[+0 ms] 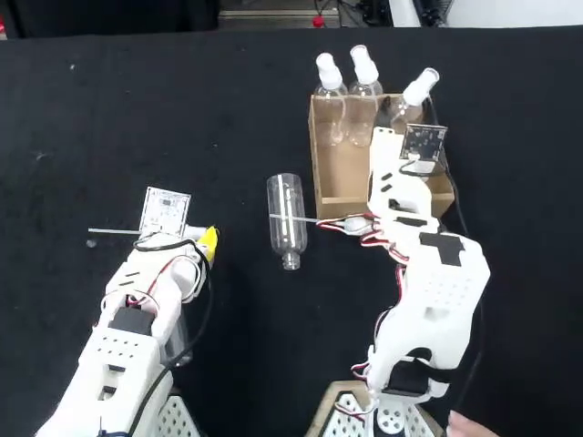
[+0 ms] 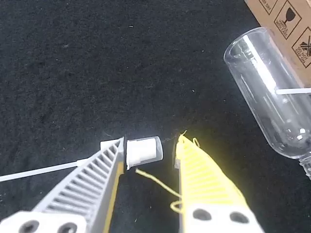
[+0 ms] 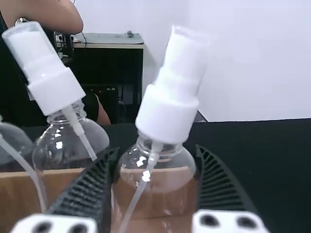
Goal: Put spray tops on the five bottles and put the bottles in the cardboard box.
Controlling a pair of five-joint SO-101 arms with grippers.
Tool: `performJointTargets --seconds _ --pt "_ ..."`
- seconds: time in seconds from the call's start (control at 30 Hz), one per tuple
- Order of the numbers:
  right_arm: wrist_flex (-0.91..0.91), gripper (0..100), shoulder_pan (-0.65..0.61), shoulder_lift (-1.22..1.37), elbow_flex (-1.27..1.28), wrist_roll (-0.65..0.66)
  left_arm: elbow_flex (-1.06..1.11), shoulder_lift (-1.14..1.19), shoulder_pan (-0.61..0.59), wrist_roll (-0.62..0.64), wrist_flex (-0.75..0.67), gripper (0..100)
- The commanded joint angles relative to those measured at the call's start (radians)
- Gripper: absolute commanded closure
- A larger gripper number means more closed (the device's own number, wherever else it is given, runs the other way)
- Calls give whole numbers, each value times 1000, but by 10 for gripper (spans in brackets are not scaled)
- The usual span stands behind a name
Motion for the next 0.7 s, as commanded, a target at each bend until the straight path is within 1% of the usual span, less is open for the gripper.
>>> performJointTargets --seconds 0.0,0.17,0.4,0.6,0.67 --pt "-28 865 -20 -18 -5 2 -7 -14 2 2 -21 834" --pt "-29 867 -3 -19 -7 2 -7 -14 1 2 -21 834" --pt "-95 867 37 -19 12 2 -8 -14 4 2 -21 834" --pt "-98 867 31 -19 31 2 31 -14 1 2 -106 834" --pt "-98 865 32 -19 31 2 35 -14 1 2 -112 834"
